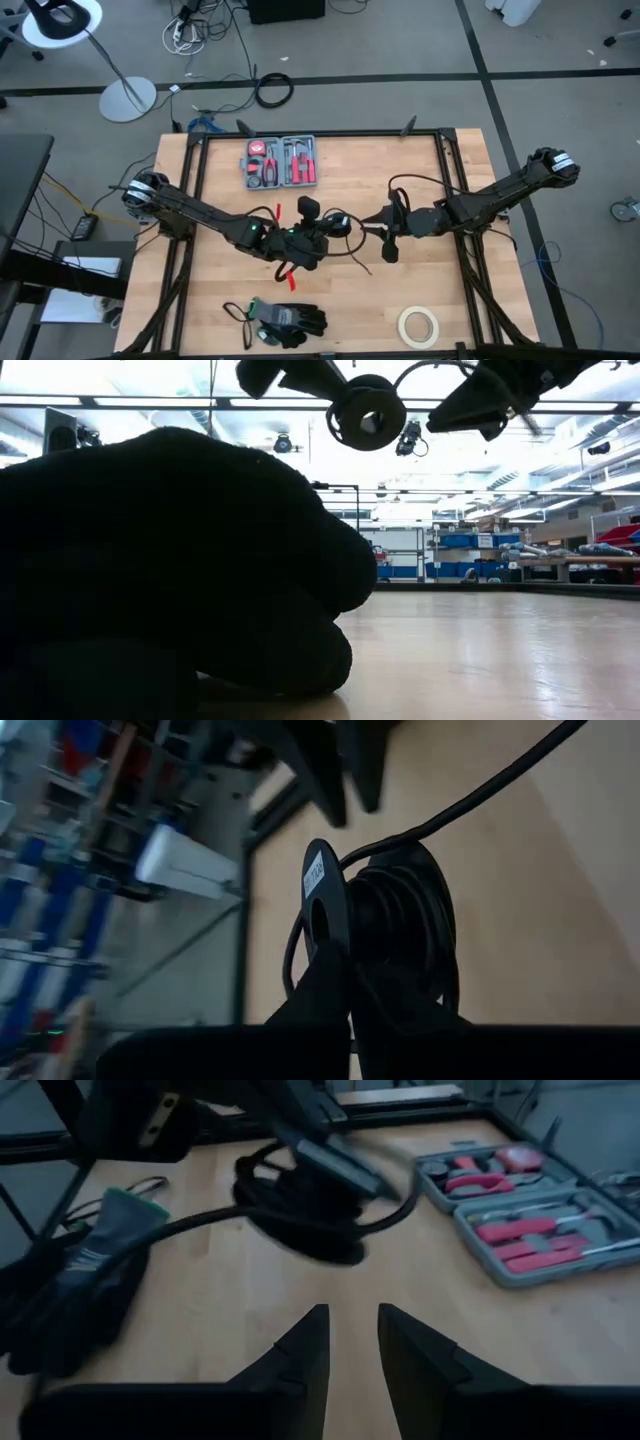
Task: Coil cords
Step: Uncoil the black wire cable from the black spool
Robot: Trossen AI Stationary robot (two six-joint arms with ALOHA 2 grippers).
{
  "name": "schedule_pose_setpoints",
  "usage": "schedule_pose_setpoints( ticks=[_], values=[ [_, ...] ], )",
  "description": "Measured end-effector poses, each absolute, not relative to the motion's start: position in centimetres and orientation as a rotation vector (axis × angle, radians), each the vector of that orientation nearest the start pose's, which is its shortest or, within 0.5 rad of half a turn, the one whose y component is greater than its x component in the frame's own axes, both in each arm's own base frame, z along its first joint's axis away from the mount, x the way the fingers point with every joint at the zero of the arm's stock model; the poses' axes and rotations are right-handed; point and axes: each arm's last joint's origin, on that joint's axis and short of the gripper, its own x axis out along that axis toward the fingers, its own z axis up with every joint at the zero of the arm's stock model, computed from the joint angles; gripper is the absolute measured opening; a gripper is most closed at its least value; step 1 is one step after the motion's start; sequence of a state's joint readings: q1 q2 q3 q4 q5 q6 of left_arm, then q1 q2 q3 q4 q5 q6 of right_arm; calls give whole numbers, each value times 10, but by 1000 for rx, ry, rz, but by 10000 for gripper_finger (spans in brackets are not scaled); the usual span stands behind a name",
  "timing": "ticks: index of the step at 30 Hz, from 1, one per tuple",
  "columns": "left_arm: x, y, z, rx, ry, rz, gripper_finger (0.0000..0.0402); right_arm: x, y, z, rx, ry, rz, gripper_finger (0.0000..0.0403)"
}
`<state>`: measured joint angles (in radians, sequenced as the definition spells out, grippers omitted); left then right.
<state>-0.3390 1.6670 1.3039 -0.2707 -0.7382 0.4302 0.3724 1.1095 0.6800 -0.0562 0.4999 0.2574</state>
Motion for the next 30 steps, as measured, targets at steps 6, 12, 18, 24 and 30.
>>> schedule_pose_setpoints(
  ticks=[6,12,18,24,30],
  values=[
    [350,-100,295,606,571,237,0,219,75,248,17,415,-233,89],
    [354,-104,300,523,490,160,0,219,75,248,42,416,-241,89],
    [360,-113,308,372,230,66,0,219,71,246,36,432,-261,89],
    [360,-132,302,234,39,16,0,216,66,246,37,456,-279,89],
    [355,-157,294,169,28,28,0,216,67,249,84,442,-237,89]
  ],
)
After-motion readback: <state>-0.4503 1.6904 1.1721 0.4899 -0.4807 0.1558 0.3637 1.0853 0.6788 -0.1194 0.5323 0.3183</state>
